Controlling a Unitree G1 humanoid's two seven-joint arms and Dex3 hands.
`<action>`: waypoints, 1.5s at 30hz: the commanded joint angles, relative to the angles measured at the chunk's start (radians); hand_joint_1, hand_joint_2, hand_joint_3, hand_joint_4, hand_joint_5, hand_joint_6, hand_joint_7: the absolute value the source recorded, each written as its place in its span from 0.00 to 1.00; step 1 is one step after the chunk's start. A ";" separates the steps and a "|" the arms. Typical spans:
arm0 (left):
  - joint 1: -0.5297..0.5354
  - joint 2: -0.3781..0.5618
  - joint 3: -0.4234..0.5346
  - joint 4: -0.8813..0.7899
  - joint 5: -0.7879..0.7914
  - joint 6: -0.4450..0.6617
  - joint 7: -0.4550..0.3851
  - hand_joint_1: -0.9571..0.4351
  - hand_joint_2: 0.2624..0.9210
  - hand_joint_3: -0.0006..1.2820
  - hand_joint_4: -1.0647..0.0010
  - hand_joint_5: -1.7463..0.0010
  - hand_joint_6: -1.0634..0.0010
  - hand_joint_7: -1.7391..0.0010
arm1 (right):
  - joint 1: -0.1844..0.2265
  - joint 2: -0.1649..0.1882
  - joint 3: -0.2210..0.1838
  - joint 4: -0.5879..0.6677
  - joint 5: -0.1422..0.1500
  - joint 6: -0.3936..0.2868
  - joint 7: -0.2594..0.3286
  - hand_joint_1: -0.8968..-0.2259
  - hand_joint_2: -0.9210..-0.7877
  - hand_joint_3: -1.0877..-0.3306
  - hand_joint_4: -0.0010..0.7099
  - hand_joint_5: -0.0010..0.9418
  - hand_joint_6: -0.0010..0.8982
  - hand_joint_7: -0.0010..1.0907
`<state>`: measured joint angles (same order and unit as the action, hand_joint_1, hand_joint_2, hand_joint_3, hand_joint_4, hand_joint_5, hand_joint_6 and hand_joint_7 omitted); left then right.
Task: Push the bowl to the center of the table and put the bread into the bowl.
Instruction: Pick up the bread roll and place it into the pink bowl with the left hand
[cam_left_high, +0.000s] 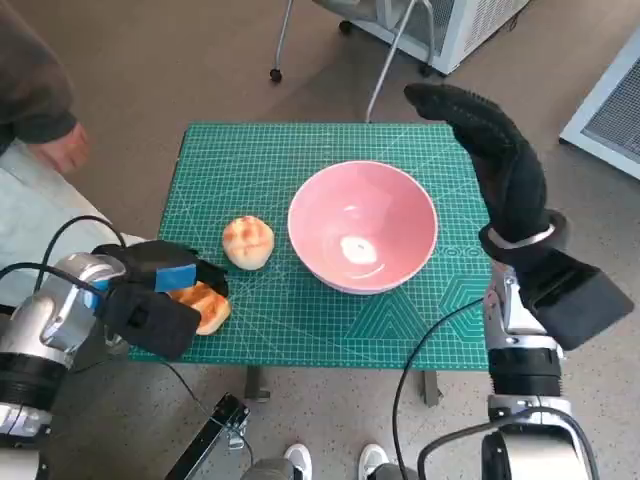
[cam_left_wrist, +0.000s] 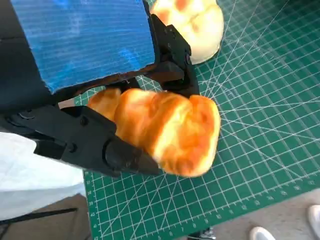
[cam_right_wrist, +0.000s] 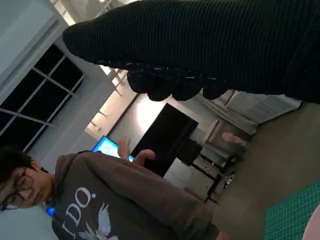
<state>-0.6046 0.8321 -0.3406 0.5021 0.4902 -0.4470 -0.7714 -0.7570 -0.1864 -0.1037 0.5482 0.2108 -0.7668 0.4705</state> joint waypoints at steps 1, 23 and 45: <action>-0.060 0.035 0.080 -0.044 -0.106 0.001 -0.045 0.69 1.00 0.12 0.48 0.20 0.44 0.36 | 0.019 -0.006 -0.003 0.013 0.001 0.008 0.000 0.45 0.00 0.36 0.31 0.01 0.00 0.58; -0.370 -0.143 0.199 -0.223 -0.252 0.125 0.053 0.69 1.00 0.09 0.46 0.31 0.41 0.28 | -0.005 -0.021 -0.020 0.064 0.013 -0.029 0.012 0.44 0.00 0.37 0.28 0.00 0.00 0.57; -0.666 -0.456 -0.061 0.346 0.053 -0.059 0.348 0.69 0.99 0.10 0.45 0.29 0.42 0.30 | 0.023 -0.020 -0.024 0.019 0.024 -0.020 -0.006 0.43 0.00 0.38 0.29 0.01 0.00 0.57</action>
<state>-1.2218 0.4251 -0.3480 0.7452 0.4803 -0.4859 -0.4779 -0.7635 -0.2113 -0.1278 0.5781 0.2324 -0.7983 0.4704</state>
